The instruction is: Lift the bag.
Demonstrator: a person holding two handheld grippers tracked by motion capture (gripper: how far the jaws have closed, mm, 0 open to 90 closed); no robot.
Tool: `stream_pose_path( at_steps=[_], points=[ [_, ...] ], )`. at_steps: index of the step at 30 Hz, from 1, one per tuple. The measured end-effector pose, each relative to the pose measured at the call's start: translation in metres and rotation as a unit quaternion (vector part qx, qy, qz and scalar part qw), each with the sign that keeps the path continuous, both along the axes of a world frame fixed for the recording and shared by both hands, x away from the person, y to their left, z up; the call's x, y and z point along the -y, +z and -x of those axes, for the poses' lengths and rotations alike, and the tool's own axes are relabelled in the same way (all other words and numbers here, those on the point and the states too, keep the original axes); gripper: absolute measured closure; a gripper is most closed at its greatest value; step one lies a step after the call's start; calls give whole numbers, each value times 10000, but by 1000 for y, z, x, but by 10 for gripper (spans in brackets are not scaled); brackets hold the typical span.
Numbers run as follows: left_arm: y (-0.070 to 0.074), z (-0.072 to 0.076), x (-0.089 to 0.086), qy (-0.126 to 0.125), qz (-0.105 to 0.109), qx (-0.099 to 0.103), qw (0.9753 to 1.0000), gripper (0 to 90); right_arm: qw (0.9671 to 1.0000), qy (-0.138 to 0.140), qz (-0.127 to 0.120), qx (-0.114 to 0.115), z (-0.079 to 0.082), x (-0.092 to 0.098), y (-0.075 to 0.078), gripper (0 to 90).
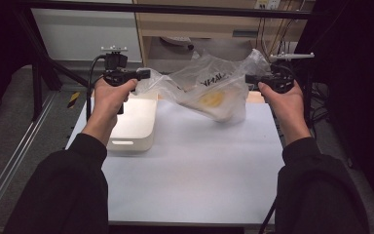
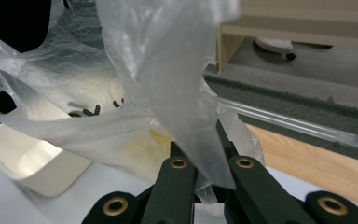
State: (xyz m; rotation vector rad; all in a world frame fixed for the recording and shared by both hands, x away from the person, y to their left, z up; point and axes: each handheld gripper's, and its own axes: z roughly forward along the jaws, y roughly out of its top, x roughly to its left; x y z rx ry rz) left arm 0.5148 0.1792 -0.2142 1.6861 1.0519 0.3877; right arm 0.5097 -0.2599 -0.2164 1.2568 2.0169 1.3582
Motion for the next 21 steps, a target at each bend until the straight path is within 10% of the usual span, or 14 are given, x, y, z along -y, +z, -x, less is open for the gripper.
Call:
stream_pose_path(
  at_steps=[21],
  points=[
    [-56,54,-10,-539,-482,-343,9968,900,9991,359,73,-222,30,10,-35,900]
  ],
)
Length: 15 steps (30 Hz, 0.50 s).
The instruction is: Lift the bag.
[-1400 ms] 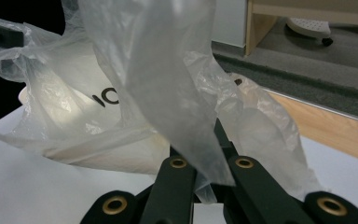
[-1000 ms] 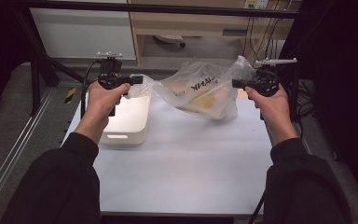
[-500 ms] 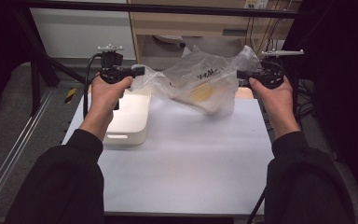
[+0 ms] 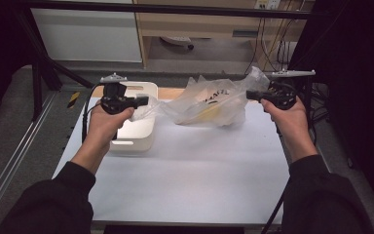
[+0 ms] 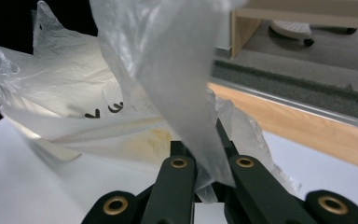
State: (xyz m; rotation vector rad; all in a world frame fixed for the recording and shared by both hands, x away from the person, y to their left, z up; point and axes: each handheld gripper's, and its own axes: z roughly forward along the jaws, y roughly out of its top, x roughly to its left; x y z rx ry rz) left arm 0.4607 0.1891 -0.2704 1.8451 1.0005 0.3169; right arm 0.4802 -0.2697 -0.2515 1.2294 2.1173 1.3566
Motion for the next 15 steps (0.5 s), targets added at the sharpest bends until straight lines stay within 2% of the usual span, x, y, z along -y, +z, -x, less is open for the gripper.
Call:
stream_pose_path(
  at_steps=[3,7,13,15],
  points=[
    [-15,18,1,-159,6,-35,9999,900,9999,75,-8,-74,11,2,-12,900],
    [-36,41,6,-363,-190,-41,9992,900,9998,166,10,-132,27,4,-30,900],
    [-74,75,11,-651,-321,-212,9971,900,9991,317,8,-273,51,4,-61,900],
    [-86,83,10,-689,-301,-298,9967,900,9989,349,-3,-314,58,4,-71,900]
  ],
)
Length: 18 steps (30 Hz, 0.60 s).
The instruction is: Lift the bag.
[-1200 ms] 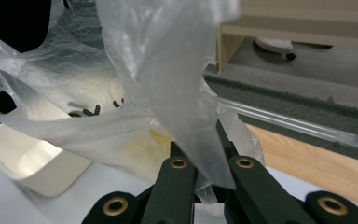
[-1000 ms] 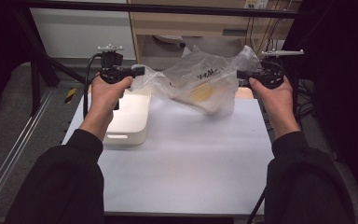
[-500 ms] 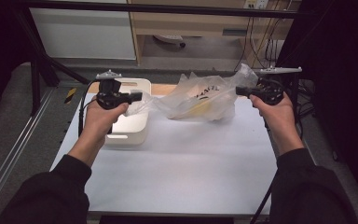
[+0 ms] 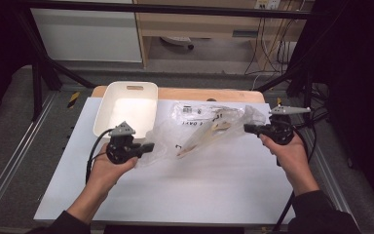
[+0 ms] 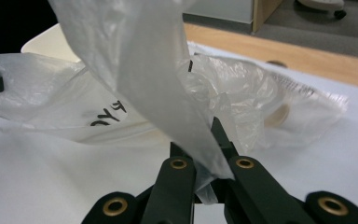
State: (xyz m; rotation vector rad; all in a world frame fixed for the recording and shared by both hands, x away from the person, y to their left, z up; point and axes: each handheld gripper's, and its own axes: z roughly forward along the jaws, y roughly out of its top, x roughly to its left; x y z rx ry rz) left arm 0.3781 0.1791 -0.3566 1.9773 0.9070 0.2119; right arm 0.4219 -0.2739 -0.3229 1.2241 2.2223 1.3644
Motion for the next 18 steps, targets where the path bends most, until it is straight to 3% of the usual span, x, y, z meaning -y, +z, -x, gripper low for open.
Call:
stream_pose_path(
  at_steps=[7,14,18],
  points=[
    [-34,16,-4,3,85,-304,9995,900,9999,-10,35,-136,24,5,-36,900],
    [-54,27,-12,44,-10,-323,9995,899,9997,-23,81,-250,47,7,-63,900],
    [-67,32,-17,88,-27,-439,9990,899,9992,17,205,-352,57,6,-76,900]
  ],
)
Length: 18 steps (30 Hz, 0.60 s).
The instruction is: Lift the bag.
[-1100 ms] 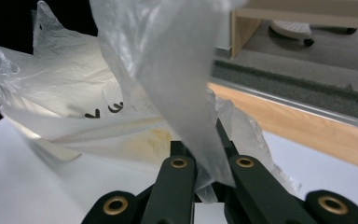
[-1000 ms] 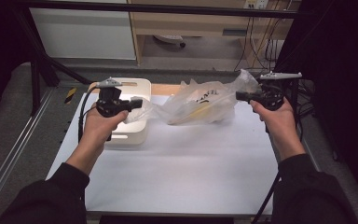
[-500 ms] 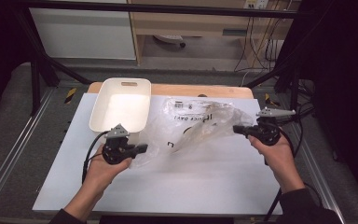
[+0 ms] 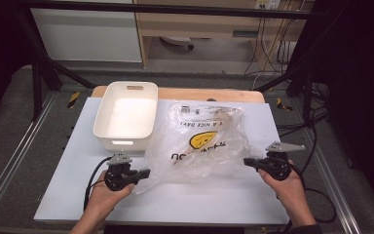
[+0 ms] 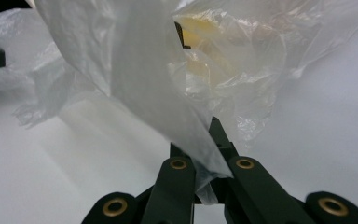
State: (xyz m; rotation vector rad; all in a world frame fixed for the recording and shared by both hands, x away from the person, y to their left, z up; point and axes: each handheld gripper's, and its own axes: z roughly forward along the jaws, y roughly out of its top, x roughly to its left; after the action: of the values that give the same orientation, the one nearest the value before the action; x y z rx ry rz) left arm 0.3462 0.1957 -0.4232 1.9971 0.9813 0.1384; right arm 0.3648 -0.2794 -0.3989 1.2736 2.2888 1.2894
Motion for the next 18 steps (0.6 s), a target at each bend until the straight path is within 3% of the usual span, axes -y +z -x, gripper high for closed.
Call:
stream_pose_path(
  at_steps=[3,6,12,14,16,18],
  points=[
    [-9,4,0,29,8,-81,10000,899,9999,-12,110,-107,6,-1,-12,900],
    [-12,7,1,31,-71,-16,10000,899,9990,-36,369,-241,11,0,-22,900],
    [-17,12,-1,31,-186,8,9998,899,9983,-2,506,-289,14,-1,-31,900],
    [-17,12,-2,110,-181,102,9997,876,9978,55,575,-338,15,-3,-33,900],
    [-15,14,-5,258,-209,290,9990,767,9982,73,501,-323,17,-3,-33,797],
    [-11,15,-7,419,-205,435,9980,631,9985,3,462,-291,18,-3,-33,620]
  ],
)
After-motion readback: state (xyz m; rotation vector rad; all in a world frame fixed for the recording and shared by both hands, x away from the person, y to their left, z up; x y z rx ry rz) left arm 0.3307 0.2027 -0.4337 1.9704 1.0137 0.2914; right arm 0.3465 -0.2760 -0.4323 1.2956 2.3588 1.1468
